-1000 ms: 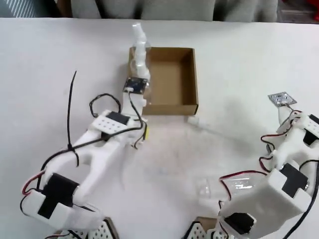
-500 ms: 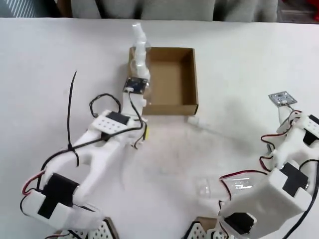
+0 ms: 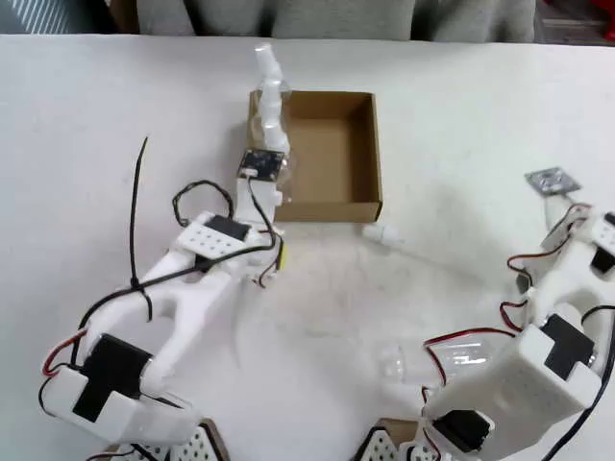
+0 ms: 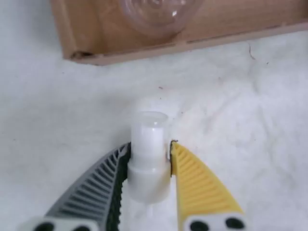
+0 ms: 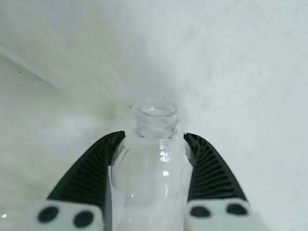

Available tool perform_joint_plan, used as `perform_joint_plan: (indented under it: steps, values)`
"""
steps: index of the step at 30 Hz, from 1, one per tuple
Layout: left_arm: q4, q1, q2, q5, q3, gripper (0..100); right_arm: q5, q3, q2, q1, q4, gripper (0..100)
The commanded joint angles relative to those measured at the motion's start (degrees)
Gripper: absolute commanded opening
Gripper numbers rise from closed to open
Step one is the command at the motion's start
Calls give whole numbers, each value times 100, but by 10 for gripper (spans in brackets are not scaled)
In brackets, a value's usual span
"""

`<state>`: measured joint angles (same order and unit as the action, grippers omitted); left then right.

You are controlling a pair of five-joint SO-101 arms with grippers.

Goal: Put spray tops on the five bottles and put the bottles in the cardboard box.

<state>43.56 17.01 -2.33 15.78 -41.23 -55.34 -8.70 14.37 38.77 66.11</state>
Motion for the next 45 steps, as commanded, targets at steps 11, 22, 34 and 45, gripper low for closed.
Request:
perform_joint_plan:
  steps: [11,22,34,45]
  values:
    - [-97,-31,-31,-35,308,20,1451,862,-1640,215,2246,16]
    - [-62,-40,-40,-35,299,20,2048,-1125,-3143,-497,646,16]
    - [-53,-57,-57,-44,299,20,4088,-1767,-3380,-2457,-1481,17]
    - [-53,-57,-57,-44,308,20,4413,-3138,-3442,-3046,-5727,18]
